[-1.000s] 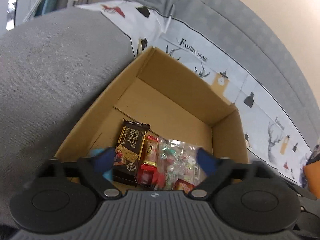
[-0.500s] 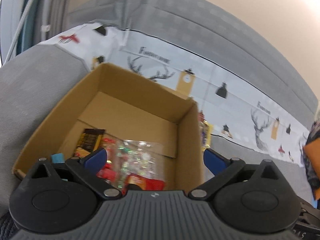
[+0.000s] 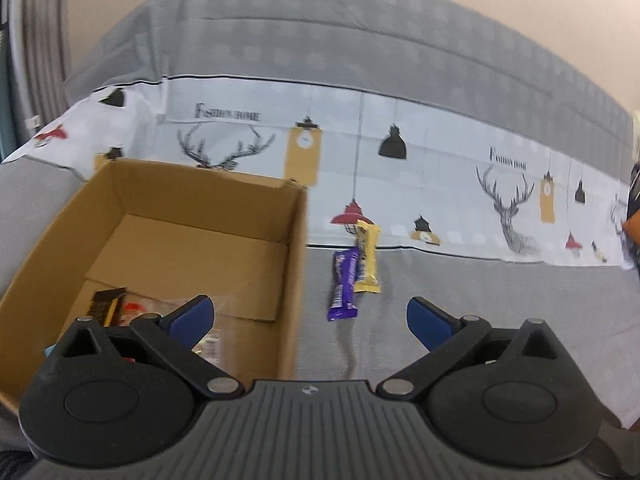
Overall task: Organize snacks
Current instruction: 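Move both open tools back to the purple and yellow bars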
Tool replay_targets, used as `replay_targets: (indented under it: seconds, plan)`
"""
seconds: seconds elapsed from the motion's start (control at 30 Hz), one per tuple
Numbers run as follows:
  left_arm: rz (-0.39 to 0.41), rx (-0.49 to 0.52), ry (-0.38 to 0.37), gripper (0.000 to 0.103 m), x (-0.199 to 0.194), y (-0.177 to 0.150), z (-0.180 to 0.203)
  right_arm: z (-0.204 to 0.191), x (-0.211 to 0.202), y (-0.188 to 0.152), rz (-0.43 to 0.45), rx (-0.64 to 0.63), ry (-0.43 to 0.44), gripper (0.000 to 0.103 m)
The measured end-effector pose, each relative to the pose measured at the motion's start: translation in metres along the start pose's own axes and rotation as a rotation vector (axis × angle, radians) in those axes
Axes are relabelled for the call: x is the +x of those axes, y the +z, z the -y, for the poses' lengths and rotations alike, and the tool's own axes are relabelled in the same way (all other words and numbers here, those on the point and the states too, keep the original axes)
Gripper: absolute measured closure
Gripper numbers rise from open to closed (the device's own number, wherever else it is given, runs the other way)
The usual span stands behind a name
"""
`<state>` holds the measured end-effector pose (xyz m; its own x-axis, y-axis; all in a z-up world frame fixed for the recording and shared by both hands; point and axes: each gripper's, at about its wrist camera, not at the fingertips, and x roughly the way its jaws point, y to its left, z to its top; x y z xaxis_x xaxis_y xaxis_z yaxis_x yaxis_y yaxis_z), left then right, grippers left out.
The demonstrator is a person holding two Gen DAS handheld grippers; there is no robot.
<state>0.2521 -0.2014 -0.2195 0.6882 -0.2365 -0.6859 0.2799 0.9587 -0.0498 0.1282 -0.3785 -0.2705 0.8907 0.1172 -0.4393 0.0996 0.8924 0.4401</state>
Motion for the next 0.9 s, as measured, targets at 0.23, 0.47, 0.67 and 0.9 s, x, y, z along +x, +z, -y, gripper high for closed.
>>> replay_targets:
  seconds: [0.23, 0.47, 0.67, 0.9]
  plan:
    - [-0.026, 0.076, 0.011, 0.0, 0.042, 0.011, 0.045, 0.045, 0.025, 0.011, 0.042, 0.101, -0.017, 0.009]
    - [-0.057, 0.158, -0.053, 0.0, 0.089, 0.007, 0.072, 0.056, 0.061, 0.008, -0.01, 0.153, -0.008, 0.009]
    - [-0.096, 0.248, -0.05, 0.0, 0.137, 0.004, 0.088, 0.066, 0.09, 0.007, -0.052, 0.118, -0.038, 0.01]
    - [-0.157, 0.138, 0.029, 0.0, 0.187, 0.024, 0.071, 0.106, 0.122, 0.008, -0.044, 0.301, -0.06, 0.013]
